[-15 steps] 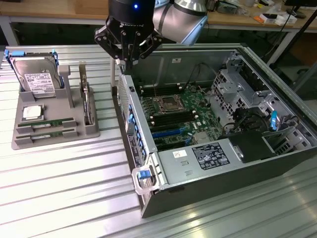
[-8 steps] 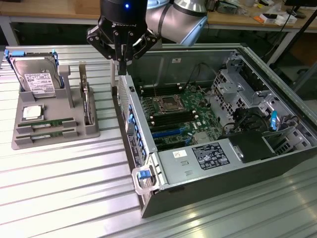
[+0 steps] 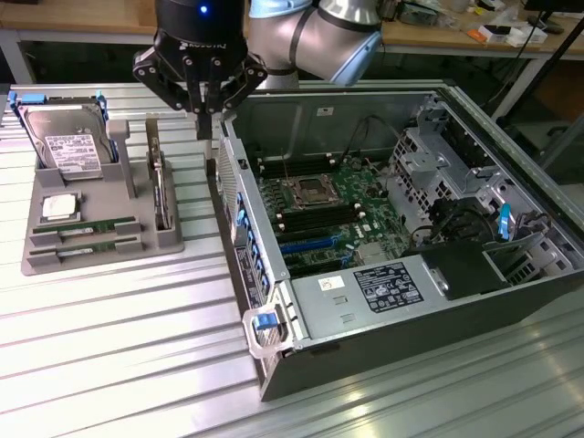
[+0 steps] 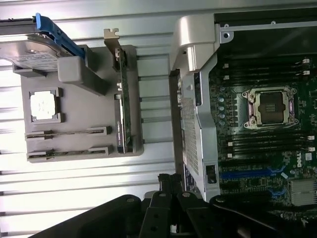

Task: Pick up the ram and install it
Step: 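Reach for the ram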

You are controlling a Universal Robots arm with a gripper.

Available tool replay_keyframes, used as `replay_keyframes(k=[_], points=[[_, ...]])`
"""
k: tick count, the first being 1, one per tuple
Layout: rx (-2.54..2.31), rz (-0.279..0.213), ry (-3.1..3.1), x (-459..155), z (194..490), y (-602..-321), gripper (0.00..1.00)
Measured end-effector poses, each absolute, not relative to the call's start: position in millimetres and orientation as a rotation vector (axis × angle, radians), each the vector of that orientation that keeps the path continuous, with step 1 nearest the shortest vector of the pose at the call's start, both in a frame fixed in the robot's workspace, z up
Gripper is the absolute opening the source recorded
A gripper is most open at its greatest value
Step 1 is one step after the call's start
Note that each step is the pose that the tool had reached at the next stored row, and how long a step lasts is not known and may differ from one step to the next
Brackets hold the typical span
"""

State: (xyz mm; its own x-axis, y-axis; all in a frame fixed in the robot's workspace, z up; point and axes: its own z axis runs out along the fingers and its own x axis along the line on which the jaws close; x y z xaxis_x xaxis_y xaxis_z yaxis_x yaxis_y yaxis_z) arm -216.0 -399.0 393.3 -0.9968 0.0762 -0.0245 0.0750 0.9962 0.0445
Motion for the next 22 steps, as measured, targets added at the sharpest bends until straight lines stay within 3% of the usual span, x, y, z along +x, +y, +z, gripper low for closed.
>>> replay_keyframes(k=[22], points=[[0.118,0.068,3.112,-270,393,-399,0.11]])
